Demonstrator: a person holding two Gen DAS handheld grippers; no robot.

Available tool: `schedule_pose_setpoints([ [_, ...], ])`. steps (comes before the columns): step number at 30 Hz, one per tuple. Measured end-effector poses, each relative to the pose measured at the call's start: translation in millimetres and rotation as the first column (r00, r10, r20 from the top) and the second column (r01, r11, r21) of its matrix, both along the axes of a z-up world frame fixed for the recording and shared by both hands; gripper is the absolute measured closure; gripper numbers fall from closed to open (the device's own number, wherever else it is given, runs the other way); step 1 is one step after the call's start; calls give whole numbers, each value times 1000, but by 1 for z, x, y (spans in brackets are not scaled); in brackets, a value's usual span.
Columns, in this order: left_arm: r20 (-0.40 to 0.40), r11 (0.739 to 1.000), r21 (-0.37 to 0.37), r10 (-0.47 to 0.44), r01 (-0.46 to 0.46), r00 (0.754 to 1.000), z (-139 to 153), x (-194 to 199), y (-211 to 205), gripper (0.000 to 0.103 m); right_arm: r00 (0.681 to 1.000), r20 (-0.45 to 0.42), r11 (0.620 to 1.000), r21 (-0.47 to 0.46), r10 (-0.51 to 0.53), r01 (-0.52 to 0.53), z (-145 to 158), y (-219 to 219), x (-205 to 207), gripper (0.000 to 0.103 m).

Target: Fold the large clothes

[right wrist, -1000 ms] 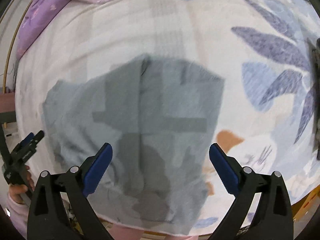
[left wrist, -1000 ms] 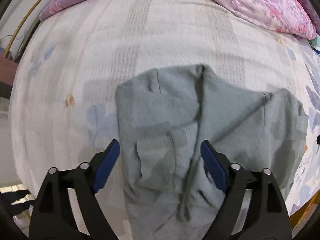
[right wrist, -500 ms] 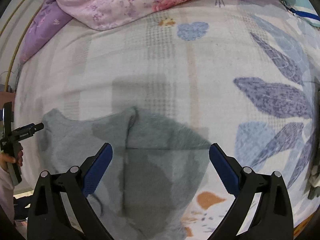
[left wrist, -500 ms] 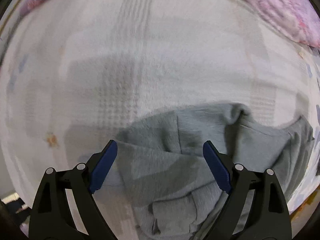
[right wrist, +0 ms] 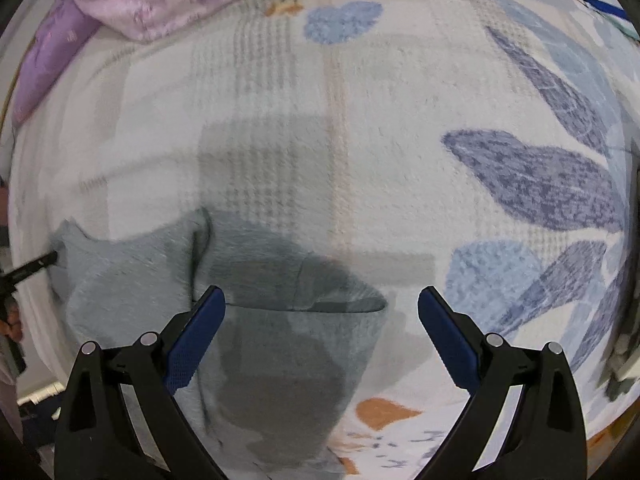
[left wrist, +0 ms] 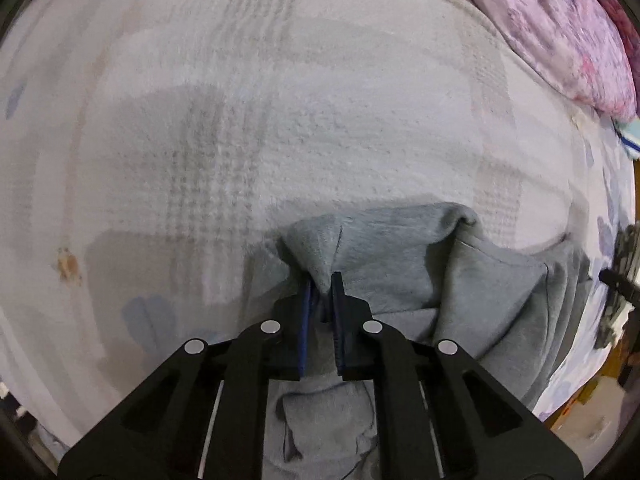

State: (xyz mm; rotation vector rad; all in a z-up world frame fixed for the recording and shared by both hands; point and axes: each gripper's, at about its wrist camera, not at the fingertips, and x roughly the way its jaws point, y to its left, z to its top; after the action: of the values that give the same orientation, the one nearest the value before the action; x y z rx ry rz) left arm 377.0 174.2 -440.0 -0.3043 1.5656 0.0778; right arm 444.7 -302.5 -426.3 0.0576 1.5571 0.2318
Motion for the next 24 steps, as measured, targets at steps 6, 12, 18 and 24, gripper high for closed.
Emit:
schedule_pose_setpoints([
  [6,37,997,-22,81,-80,996,22,-19,2,94,983,-63,985,-20,170,-171,-28,27,18,10],
  [12,48,992,-20,127,-126,991,27,-28,6,94,945,-217,942,-181,243,-284,-61,69,13,8],
  [18,60,992,19,119,-121,991,30,-30,-2,94,943,-235,946,-169,236,-278,-42,86,4,76],
  [24,80,993,46,108,-112,991,35,-32,-8,94,983,-92,966,-188,160,-175,-11,85,-19,93],
])
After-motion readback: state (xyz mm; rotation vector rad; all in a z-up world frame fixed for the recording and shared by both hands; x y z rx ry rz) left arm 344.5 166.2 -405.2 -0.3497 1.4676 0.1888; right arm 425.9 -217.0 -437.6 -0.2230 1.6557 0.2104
